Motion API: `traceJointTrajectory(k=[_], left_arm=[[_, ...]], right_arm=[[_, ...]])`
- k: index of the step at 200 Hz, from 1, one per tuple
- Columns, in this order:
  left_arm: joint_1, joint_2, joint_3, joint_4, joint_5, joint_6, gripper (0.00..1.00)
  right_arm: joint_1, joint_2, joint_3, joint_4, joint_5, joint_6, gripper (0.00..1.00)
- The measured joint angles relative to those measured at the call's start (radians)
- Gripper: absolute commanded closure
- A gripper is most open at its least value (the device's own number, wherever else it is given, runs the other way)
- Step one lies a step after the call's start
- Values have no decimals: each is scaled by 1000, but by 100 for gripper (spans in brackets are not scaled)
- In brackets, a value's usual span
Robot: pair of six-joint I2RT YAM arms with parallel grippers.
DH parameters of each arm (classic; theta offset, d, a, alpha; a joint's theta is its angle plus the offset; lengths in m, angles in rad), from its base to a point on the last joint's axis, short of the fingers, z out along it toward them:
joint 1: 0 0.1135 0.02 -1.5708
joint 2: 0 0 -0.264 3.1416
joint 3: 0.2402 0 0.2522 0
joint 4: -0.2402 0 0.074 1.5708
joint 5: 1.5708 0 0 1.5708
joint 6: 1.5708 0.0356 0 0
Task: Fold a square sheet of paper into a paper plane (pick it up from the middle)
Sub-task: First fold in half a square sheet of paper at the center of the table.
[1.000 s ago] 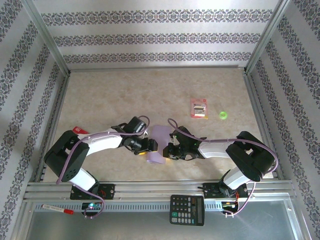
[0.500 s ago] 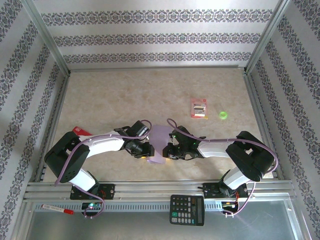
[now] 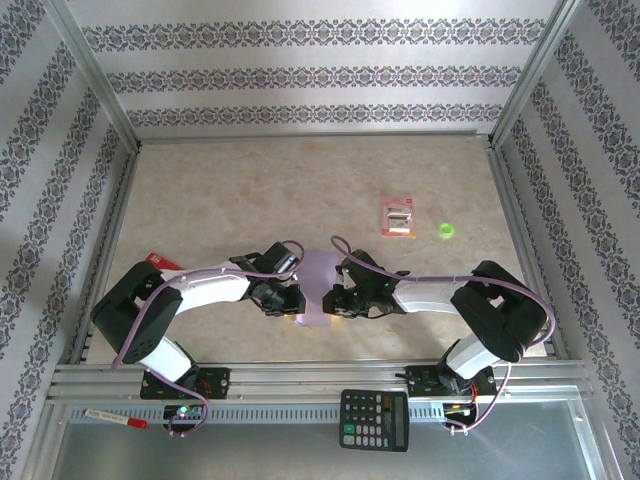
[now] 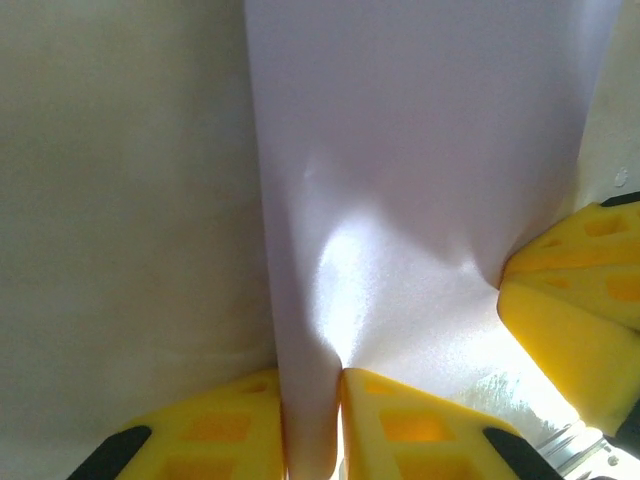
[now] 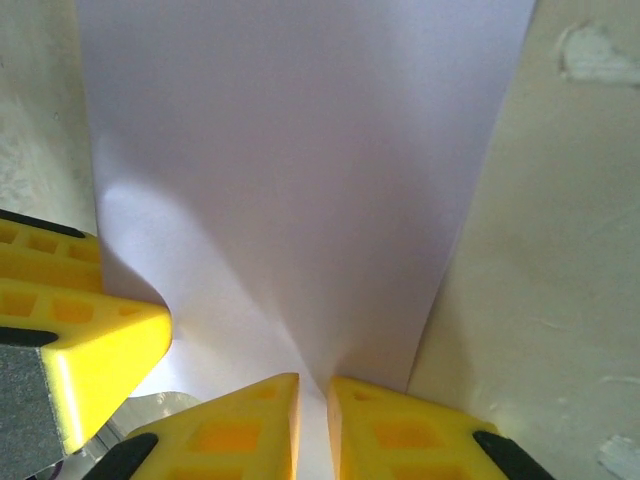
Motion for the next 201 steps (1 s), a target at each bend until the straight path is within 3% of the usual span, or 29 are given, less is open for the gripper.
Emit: traceJointTrajectory(k=[107,201], left_arm=[[0,0,0,0,-10,1,85],[0,2,-6,3,-10,4,88]], right_arm=[[-146,-130,2,-94,43,-98,70],[-190,19,170,-107,90,-171,75]])
